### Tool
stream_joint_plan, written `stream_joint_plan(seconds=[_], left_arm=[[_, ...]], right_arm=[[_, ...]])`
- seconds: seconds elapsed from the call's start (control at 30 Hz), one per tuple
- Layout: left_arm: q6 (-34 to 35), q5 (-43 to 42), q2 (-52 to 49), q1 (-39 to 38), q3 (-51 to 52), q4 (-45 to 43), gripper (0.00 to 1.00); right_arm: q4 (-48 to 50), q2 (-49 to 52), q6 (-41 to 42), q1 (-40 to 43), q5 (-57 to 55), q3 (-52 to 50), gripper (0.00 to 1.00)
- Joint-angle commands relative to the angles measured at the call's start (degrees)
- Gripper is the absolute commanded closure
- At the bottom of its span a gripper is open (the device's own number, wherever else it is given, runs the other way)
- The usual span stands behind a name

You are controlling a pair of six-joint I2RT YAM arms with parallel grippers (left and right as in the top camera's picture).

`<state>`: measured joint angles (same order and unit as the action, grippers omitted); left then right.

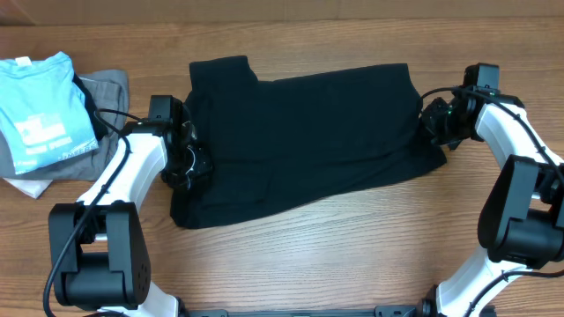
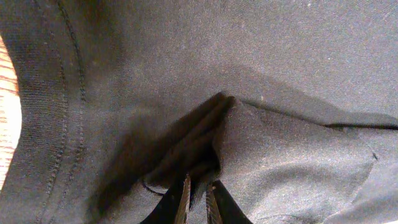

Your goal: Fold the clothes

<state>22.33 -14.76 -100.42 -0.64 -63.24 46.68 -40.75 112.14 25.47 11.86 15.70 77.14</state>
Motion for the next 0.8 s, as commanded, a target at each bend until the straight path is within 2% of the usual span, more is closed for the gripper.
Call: stream_joint_plan(seconds=[0.0, 0.1, 0.37, 0.57, 0.77], left_arm=[[0.39, 0.33, 0.13, -0.02, 0.09, -0.04, 0.86], [0.39, 0.33, 0.13, -0.02, 0.09, -0.02, 0.86], [0.39, 0.31, 0.13, -0.02, 0.09, -0.02, 0.86], [0.39, 0.31, 0.13, -0.02, 0.09, 0.00, 0.85], [0.39, 0.33, 0.13, -0.02, 0.09, 0.00, 0.86]], right_arm=[[1.36, -0.31, -0.33, -0.22, 1.51, 1.38, 0.72], [2.45, -0.31, -0.11, -0.22, 0.31, 1.36, 0.67], [0.85, -0.31, 0.11, -0.22, -5.84, 1.36, 0.66], [0.07, -1.79, 0.07, 1.53, -4.90, 1.73, 0.62], [-6.88, -5.22, -0.17, 4.35, -5.66, 2.91, 0.62]])
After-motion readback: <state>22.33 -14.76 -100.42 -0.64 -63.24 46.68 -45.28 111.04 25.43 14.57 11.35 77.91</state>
